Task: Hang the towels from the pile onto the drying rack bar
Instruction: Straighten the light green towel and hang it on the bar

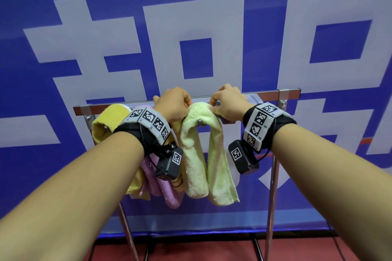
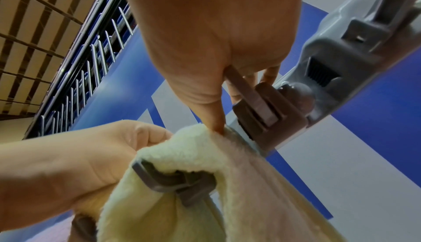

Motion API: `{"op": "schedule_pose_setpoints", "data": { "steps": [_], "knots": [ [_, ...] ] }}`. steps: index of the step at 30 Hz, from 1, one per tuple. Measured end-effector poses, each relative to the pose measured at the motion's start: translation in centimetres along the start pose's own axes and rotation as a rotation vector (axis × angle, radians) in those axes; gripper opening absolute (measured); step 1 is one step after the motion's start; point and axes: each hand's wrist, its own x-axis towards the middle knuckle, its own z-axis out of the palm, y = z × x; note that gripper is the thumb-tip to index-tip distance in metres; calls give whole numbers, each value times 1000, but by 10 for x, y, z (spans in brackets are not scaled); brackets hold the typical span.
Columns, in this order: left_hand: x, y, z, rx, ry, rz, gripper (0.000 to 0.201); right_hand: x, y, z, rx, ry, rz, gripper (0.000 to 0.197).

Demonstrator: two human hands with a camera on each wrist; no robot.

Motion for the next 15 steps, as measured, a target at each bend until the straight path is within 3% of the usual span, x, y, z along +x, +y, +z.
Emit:
{"op": "schedule_pose_setpoints", "data": {
  "steps": [5,7,12,15],
  "knots": [
    [2,2,-14,-81,-156,-3,19,0,1,3,-1,13,0,14],
    [1,4,-12,-65,-129,3,22,0,1,3,6,16,0,12],
    [-2,4,0,-22,17,-7,7,-1,0,1,4,7,2,11],
    [-2,8,1,1,39,-24,15,1,0,1,-25,2,-2,16]
  ]
}}
